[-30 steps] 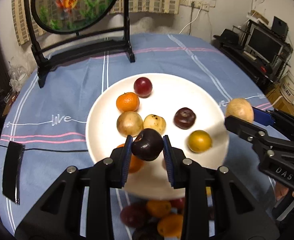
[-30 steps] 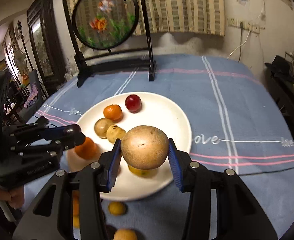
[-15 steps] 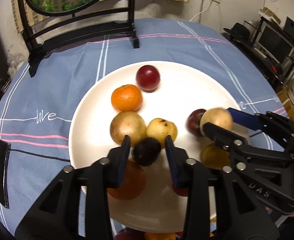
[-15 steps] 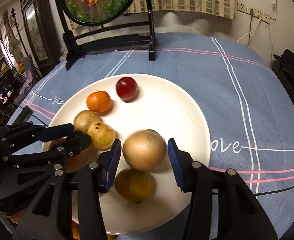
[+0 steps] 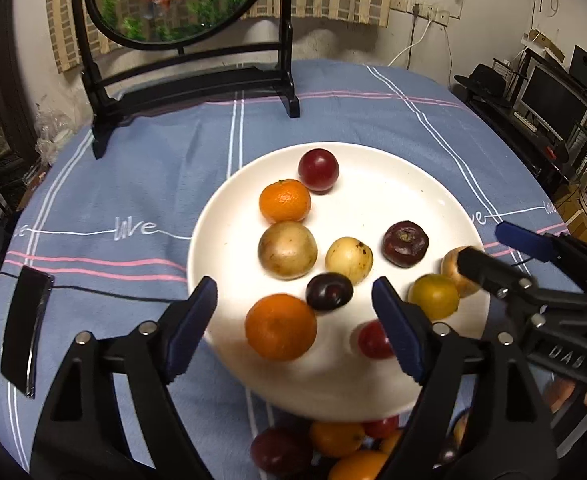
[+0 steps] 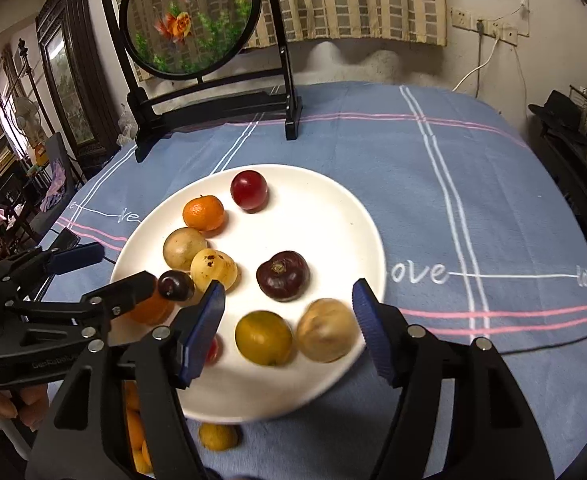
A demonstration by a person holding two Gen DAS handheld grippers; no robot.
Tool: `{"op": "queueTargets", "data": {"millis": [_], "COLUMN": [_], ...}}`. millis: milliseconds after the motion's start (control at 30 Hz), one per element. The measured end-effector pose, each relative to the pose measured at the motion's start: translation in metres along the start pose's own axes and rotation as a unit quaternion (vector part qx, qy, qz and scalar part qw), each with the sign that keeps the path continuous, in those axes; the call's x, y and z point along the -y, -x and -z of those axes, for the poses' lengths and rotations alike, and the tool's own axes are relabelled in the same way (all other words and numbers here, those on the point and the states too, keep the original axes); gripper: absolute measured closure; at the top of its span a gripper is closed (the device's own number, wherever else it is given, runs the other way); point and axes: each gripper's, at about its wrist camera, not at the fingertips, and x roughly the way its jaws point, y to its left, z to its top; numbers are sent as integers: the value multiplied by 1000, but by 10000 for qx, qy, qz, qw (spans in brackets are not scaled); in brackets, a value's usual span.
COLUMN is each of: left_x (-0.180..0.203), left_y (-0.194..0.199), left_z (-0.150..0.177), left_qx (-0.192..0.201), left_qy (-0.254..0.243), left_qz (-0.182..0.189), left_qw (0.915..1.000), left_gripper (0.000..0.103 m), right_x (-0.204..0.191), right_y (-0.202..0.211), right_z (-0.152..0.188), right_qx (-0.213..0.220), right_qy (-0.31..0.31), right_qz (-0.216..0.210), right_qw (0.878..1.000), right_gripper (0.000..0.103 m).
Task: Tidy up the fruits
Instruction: 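Carry dark plum and pale beige fruit onto the white plate and release, then withdraw both open tools back toward the fruit cluster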
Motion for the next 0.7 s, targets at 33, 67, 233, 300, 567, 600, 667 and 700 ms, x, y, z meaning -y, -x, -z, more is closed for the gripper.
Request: {"op": "queueTargets", "data": {"millis": [33,67,233,300,567,600,667,700], "left_x": [0,-1,-4,-6,-10,-10,-11,-11], "left_y": [6,12,34,43,75,78,87,89], "left_z": [3,7,28,39,83,86,97,100], "left_qx": [25,45,121,151,204,214,251,259], "left_qy": [0,12,89,83,11,3,-3,4], "left_qz": [4,28,76,78,58,62,80,79], "left_qw": [10000,10000,9999,9998,9998,9998,9997,9996], "left_gripper": [19,18,15,14,14,14,13,13], "right_x": [0,-1,-6,-9,-22,-22,-22,-22], "right_y": [3,11,36,45,76,79,85,86], "right_z": [1,6,30,41,97,102,113,118], "right_qx": [15,43,121,141,139,127,128,111], "right_qy": [1,19,74,65,115,72,-16,-65], "right_qz": [2,7,34,38,61,45,35,23], "right_qw": [10000,10000,9999,9999,9998,9999,9999,9999], "right_gripper": [36,36,36,36,36,36,36,36]}}
